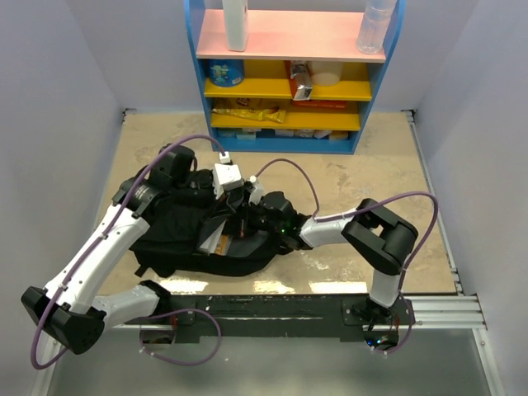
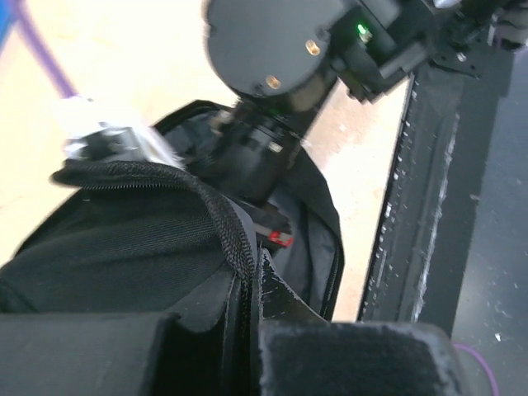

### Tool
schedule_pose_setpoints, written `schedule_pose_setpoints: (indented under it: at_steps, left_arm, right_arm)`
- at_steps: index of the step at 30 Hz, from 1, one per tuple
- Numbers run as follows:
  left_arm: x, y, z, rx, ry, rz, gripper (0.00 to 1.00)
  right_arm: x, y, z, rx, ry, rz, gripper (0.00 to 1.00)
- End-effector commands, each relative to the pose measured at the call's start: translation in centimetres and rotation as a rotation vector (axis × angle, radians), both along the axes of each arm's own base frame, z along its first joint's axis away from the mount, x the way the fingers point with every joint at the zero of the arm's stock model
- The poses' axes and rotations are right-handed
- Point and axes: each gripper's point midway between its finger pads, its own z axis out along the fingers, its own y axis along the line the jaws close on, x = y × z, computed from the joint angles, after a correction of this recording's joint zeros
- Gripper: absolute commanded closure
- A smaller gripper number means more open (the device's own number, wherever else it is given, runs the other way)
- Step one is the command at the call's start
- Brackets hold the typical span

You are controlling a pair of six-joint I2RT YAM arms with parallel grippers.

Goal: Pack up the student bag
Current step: Place the book in the student bag, then zip the student bag at the center of the board.

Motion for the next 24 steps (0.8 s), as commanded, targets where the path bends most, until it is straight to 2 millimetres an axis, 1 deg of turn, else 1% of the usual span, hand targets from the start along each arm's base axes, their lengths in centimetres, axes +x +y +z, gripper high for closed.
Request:
schedule_pose_setpoints:
  at_steps: [1,2,3,4,5,6,7,8,9,10,12,13,14,15,16,17,18,19,20,21,23,24]
  left_arm:
    - [-2.2,-0.7,-0.2,-0.058,-0.009,-0.105,1.0]
    - [-2.4,-0.4,-0.6,-0.041,-0.014,-0.114,1.0]
    - [-2.6,-0.1,-1.0,-0.028,-0.015,-0.118,1.0]
    - [-3.4,0.4,-1.6,-0.007,0.004,-0.128,1.0]
    - [-3.7,0.6,-1.9,0.008,-0.011,-0.152,1.0]
    - [-4.0,0.9,-2.3,0.022,-0.01,-0.162,1.0]
    - [-4.7,1.5,-2.8,0.043,0.008,-0.169,1.0]
    - [-5.0,1.7,-3.1,0.057,-0.001,-0.189,1.0]
    - [-5.9,2.2,-3.9,0.078,0.036,-0.208,1.0]
    - [-6.3,2.3,-4.1,0.081,0.039,-0.229,1.0]
    - [-6.6,2.4,-4.2,0.091,0.04,-0.258,0.93]
    - [-6.5,2.3,-4.5,0.096,0.061,-0.263,0.87]
    - [-6.5,2.2,-4.8,0.101,0.07,-0.278,0.71]
    - [-6.9,2.1,-5.1,0.104,0.097,-0.296,0.66]
    - [-7.1,1.8,-5.8,0.115,0.139,-0.319,0.61]
    - [-7.3,1.5,-6.1,0.117,0.162,-0.332,0.49]
    - [-8.0,0.9,-6.3,0.11,0.186,-0.369,0.43]
    - [-8.3,0.5,-6.9,0.115,0.213,-0.39,0.36]
    - [-8.5,0.1,-7.0,0.113,0.232,-0.394,0.21]
    - [-8.7,-0.6,-6.9,0.106,0.225,-0.417,0.15]
    - [-8.2,-1.1,-6.6,0.104,0.228,-0.405,0.1]
    - [-6.8,-1.4,-5.7,0.109,0.174,-0.38,0.09]
  right_arm:
    - [0.7,0.9,7.0,0.13,-0.128,0.003,0.98]
    - [1.2,-0.1,6.7,0.08,-0.142,-0.026,0.85]
    - [2.0,-2.5,4.1,-0.046,-0.155,-0.071,0.8]
    - [2.0,-4.1,6.8,-0.034,-0.209,-0.105,0.76]
    - [2.1,-5.6,6.8,-0.069,-0.229,-0.127,0.62]
    - [2.1,-8.0,5.3,-0.154,-0.23,-0.151,0.57]
    - [2.0,-9.6,7.7,-0.134,-0.28,-0.184,0.54]
    - [2.1,-10.9,8.3,-0.149,-0.304,-0.215,0.49]
    - [2.2,-12.8,7.0,-0.233,-0.297,-0.239,0.47]
    - [2.9,-14.6,8.3,-0.258,-0.332,-0.323,0.46]
    - [3.8,-17.0,7.7,-0.352,-0.317,-0.403,0.42]
    - [4.5,-17.6,7.9,-0.365,-0.322,-0.432,0.41]
    - [5.0,-17.8,7.7,-0.375,-0.317,-0.444,0.41]
    - [6.2,-18.2,8.0,-0.374,-0.315,-0.478,0.41]
    - [6.8,-18.2,8.0,-0.375,-0.309,-0.49,0.41]
    - [7.7,-17.9,6.7,-0.395,-0.283,-0.475,0.41]
    - [8.6,-17.2,7.6,-0.375,-0.289,-0.478,0.41]
    - [9.1,-16.7,7.6,-0.374,-0.285,-0.471,0.42]
    - [9.2,-15.8,7.5,-0.365,-0.28,-0.43,0.44]
    - [9.7,-14.8,7.5,-0.359,-0.288,-0.403,0.46]
    - [9.6,-13.7,7.4,-0.328,-0.293,-0.356,0.52]
    - [9.2,-13.4,7.3,-0.298,-0.297,-0.338,0.53]
